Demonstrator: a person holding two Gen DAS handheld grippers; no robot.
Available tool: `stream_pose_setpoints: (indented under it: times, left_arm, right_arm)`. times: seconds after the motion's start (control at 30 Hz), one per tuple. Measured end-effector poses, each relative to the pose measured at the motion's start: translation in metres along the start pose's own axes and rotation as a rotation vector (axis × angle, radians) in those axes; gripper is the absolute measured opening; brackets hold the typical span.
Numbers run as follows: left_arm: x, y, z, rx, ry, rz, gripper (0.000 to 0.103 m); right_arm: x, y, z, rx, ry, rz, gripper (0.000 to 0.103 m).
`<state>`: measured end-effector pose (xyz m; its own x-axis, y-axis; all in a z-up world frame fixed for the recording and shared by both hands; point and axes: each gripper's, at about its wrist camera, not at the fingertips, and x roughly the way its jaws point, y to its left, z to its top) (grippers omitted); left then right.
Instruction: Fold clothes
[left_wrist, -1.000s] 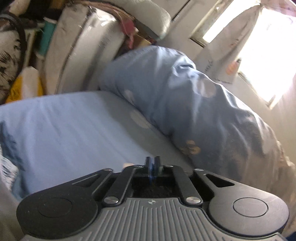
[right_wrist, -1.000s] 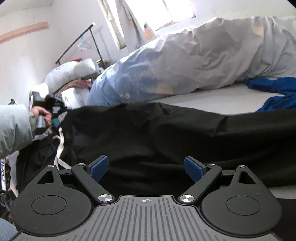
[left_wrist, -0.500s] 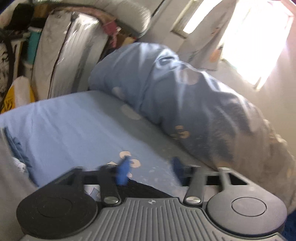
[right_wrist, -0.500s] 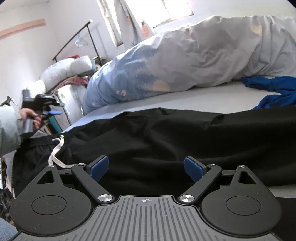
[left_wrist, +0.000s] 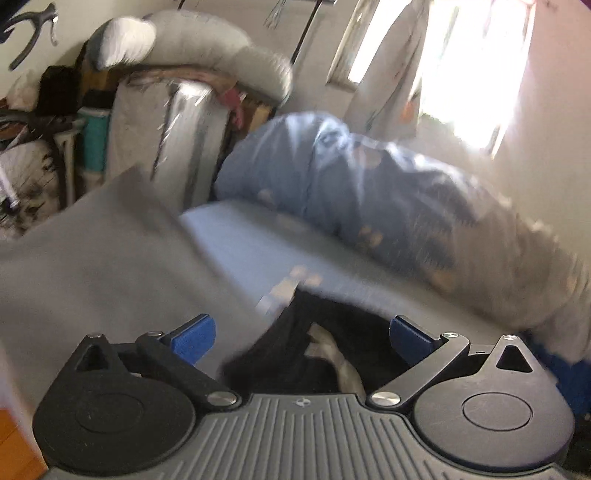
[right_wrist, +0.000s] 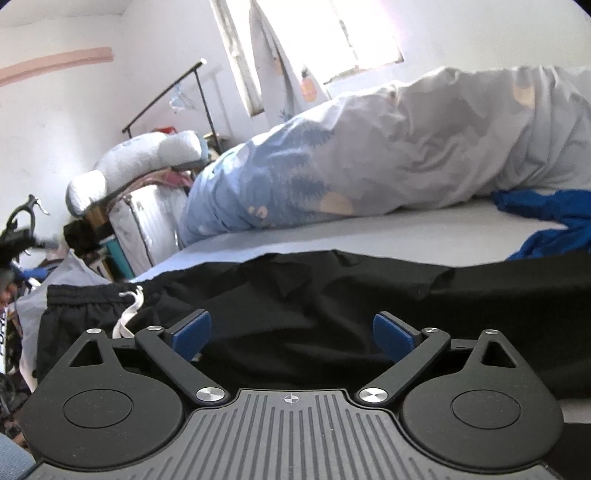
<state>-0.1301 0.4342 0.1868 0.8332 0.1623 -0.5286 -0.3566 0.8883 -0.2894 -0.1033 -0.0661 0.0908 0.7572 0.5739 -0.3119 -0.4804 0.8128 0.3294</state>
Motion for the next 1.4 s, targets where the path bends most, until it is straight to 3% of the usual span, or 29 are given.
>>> stream_pose_setpoints:
  times: [0.23, 0.4, 0.47, 0.5, 0.53, 0.57, 0.63, 0.67, 0.87, 1.13, 1.4]
  left_arm:
    - [0.031, 0.003, -0.031, -0.015, 0.145, 0.056, 0.103]
    - [0.042, 0.002, -0.028, -0.04, 0.14, 0.053, 0.103]
    - [0.044, 0.004, -0.029, -0.072, 0.146, 0.06, 0.094]
    - [0.043, 0.006, -0.031, -0.087, 0.151, 0.068, 0.082]
    - [0.042, 0.007, -0.033, -0.099, 0.154, 0.08, 0.059]
    - [0.041, 0.008, -0.034, -0.117, 0.157, 0.079, 0.052]
    - [0.039, 0.014, -0.031, -0.18, 0.163, 0.026, 0.021]
    - [0.036, 0.018, -0.031, -0.222, 0.167, -0.026, 0.019]
    - [0.016, 0.008, -0.017, -0.381, 0.164, -0.223, 0.018]
    - [-0.024, -0.039, 0.033, -0.478, 0.089, -0.458, 0.018]
    - [-0.045, -0.06, 0.051, -0.55, 0.055, -0.523, 0.018]
  right_arm:
    - [-0.015, 0.005, 0.005, -0.056, -0.046, 0.003, 0.096]
    - [-0.042, 0.005, 0.006, -0.074, -0.053, -0.066, 0.097]
    - [-0.053, 0.005, 0.005, -0.08, -0.054, -0.096, 0.097]
    - [-0.059, 0.005, 0.005, -0.083, -0.055, -0.111, 0.097]
    - [-0.068, 0.004, 0.005, -0.079, -0.055, -0.132, 0.097]
    - [-0.081, 0.002, 0.003, -0.063, -0.056, -0.164, 0.097]
    - [-0.108, -0.002, -0.001, -0.03, -0.058, -0.227, 0.097]
    - [-0.121, -0.004, -0.003, -0.014, -0.059, -0.259, 0.097]
    - [-0.197, -0.011, -0.016, 0.07, -0.059, -0.435, 0.097]
    - [-0.185, 0.077, -0.07, -0.236, 0.091, -0.349, 0.097]
    - [-0.133, 0.14, -0.116, -0.51, 0.148, -0.198, 0.097]
